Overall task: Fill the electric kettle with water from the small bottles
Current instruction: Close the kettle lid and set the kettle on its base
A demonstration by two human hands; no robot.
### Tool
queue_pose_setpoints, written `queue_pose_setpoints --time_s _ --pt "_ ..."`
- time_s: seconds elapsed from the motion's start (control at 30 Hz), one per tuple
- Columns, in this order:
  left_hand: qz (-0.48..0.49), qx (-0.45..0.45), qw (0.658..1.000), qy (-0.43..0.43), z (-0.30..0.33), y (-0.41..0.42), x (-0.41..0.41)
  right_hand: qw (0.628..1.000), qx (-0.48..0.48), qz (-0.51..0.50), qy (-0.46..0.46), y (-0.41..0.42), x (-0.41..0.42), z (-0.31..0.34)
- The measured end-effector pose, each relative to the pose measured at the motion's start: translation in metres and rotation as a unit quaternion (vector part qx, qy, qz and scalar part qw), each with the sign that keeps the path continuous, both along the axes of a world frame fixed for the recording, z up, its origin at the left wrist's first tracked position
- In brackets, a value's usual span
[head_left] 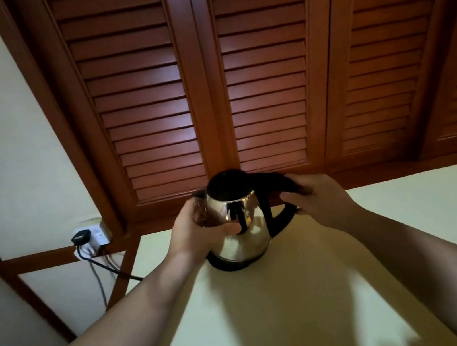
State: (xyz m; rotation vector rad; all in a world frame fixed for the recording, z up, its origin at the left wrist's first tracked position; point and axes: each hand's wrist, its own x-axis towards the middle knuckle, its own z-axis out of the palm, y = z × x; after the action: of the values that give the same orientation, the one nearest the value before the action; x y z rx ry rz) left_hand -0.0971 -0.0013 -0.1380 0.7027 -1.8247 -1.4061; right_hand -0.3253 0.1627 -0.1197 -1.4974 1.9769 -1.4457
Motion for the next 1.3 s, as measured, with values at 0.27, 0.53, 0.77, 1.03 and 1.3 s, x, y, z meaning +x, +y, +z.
queue_pose_setpoints --time_s 0.27,0.53,0.77,1.03,1.3 --pt "0.011 0.069 0.996 0.058 -0.014 -0.029 0.002 0.999 -0.003 -0.001 0.041 -0.053 -0.009 -0.007" --pt "0.043 0.064 0.996 0.036 -0.026 -0.026 -0.001 0.999 0.017 0.026 0.02 -0.065 -0.02 -0.021" --pt "0.056 0.062 0.996 0.026 -0.029 -0.025 -0.004 1.0 0.01 0.025 0.013 -0.067 -0.021 -0.03" --pt "0.038 0.066 0.996 0.037 -0.023 -0.025 -0.003 1.0 0.013 0.013 0.0 -0.069 -0.021 -0.031" --pt "0.037 0.045 0.998 -0.004 -0.022 -0.035 -0.001 0.999 0.016 -0.044 0.002 -0.066 -0.013 -0.038"
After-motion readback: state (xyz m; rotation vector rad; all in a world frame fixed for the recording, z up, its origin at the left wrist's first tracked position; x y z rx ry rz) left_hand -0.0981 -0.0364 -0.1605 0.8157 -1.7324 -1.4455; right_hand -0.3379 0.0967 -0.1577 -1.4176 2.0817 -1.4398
